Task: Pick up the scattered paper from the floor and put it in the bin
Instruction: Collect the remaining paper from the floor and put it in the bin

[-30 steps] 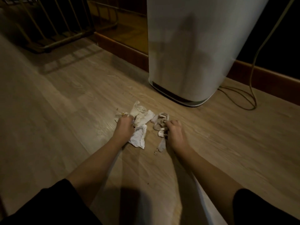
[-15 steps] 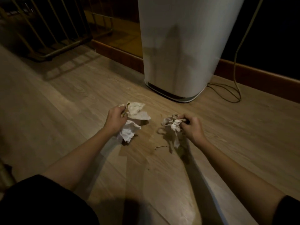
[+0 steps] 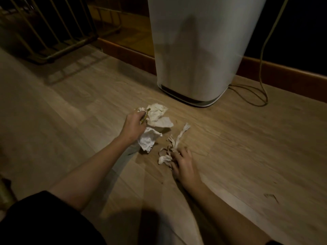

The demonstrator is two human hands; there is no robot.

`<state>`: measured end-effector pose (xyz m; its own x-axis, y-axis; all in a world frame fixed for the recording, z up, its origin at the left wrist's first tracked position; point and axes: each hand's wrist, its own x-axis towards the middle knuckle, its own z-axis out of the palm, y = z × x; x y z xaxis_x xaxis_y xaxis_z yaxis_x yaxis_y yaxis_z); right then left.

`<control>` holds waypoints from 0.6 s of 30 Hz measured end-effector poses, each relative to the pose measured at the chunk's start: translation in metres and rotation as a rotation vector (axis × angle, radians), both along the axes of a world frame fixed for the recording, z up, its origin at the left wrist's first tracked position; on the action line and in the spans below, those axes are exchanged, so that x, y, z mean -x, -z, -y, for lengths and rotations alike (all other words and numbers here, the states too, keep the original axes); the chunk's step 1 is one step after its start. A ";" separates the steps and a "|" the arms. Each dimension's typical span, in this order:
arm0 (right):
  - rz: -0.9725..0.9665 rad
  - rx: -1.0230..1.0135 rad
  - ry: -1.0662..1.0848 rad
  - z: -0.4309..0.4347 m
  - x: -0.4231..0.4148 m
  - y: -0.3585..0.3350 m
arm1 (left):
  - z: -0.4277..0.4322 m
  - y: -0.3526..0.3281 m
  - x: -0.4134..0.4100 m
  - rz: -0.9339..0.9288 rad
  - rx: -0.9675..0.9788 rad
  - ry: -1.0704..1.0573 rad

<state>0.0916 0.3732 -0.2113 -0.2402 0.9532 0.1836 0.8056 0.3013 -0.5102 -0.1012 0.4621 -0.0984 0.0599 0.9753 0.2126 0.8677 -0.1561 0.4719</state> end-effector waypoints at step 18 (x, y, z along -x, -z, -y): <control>-0.120 -0.014 0.135 -0.064 -0.115 -0.071 | -0.017 -0.026 -0.027 -0.067 0.029 0.106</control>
<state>0.2064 0.4374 -0.1408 -0.0855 0.9726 0.2164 0.7730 0.2017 -0.6015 -0.0741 0.4788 -0.0721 0.1758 0.9684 0.1767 0.8769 -0.2356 0.4189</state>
